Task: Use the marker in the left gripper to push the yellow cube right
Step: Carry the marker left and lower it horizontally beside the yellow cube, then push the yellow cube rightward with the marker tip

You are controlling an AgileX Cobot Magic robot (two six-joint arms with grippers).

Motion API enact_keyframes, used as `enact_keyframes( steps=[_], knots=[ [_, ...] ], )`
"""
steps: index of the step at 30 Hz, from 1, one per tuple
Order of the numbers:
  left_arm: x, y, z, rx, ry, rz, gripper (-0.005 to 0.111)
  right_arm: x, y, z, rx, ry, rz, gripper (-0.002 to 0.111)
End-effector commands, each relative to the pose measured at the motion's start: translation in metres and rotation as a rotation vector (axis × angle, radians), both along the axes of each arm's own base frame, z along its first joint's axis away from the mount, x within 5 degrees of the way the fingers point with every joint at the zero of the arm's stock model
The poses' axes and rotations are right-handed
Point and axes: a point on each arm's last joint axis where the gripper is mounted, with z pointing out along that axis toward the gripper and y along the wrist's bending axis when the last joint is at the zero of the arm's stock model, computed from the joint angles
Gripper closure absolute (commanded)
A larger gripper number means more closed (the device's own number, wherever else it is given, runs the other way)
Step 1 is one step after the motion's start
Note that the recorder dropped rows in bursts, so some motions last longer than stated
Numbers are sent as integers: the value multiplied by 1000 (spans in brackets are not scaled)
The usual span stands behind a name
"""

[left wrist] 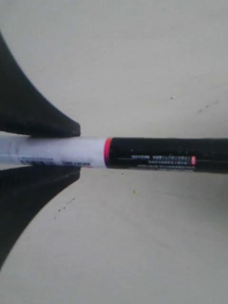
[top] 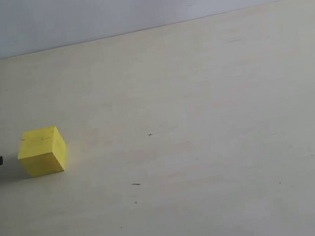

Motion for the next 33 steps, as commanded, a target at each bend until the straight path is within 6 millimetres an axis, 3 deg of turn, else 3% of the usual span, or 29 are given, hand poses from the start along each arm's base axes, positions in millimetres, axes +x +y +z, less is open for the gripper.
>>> enact_keyframes(
  steps=[1,5,7,13,16,18,22,25,29,33],
  knots=[
    [5,-27,-5,-53,-22,-47,107,0,0,0,-3,-13,-5,108],
    [7,-67,-6,-109,-54,-123,107,0,0,0,-3,-13,-5,108],
    [4,-75,-5,-88,-34,-161,107,0,0,0,-3,-13,-5,108],
    [4,-49,-4,-48,-23,-36,107,0,0,0,-3,-13,-5,108],
    [5,-49,-3,-57,-40,-33,107,0,0,0,-3,-13,-5,108],
    [7,-66,-4,-77,-62,-77,107,0,0,0,-3,-13,-5,108],
    [1,-126,-5,-114,-102,-264,107,0,0,0,-3,-13,-5,108],
    [-2,-124,-5,-99,-72,-259,107,0,0,0,-3,-13,-5,108],
    [-3,-101,-8,-70,3,-176,107,0,0,0,-3,-13,-5,108],
    [-1,-102,-7,-81,-23,-180,107,0,0,0,-3,-16,-5,108]
  ],
)
